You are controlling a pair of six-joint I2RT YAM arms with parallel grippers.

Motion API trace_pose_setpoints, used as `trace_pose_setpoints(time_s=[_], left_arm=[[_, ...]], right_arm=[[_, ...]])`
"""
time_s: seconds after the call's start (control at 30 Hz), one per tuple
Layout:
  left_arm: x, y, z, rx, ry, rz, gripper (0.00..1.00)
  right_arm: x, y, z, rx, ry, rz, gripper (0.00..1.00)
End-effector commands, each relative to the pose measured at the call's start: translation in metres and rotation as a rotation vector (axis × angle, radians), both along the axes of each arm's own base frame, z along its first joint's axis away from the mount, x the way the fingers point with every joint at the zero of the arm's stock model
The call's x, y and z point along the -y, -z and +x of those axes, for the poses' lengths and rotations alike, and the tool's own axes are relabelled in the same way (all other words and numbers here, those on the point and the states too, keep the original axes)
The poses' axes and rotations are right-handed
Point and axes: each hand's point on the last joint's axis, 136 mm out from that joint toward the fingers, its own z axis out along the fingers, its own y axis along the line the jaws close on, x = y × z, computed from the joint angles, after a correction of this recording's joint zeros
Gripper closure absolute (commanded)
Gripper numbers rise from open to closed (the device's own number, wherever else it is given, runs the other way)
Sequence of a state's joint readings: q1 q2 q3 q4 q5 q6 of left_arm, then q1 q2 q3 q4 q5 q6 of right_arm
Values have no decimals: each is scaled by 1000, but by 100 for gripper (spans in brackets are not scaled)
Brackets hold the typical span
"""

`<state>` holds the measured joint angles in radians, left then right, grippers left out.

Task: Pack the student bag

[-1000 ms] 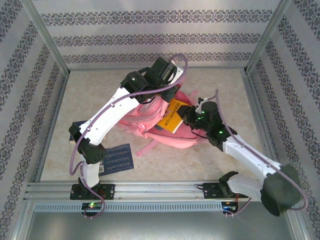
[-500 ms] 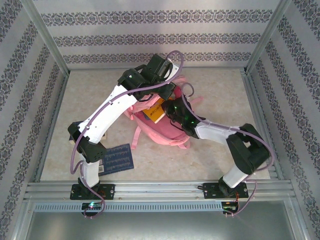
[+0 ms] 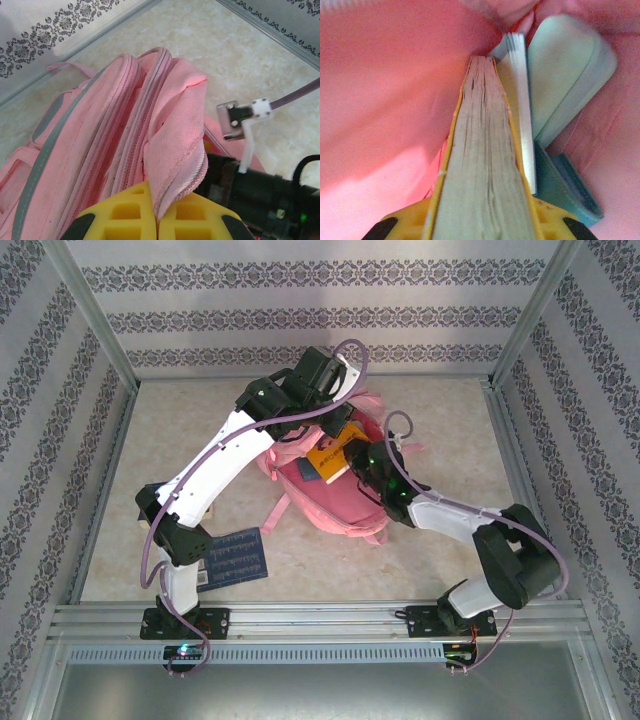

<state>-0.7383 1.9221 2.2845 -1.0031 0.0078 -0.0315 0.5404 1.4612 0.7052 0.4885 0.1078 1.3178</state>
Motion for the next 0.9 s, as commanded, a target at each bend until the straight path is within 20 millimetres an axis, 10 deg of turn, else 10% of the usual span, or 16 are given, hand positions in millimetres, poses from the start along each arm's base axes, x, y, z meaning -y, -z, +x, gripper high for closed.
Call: trace_pose_setpoints(time_s=[0.0, 0.13, 0.6, 0.87], left_arm=[[7, -65, 10, 141, -15, -176, 100], [19, -64, 10, 104, 0, -233, 100], [61, -75, 14, 70, 78, -370, 100], [59, -60, 30, 56, 58, -359, 100]], right_arm=[[17, -43, 4, 140, 32, 78, 100], [36, -37, 10, 117, 96, 111, 100], [-7, -13, 73, -16, 211, 78, 100], [-30, -2, 119, 76, 127, 118, 56]])
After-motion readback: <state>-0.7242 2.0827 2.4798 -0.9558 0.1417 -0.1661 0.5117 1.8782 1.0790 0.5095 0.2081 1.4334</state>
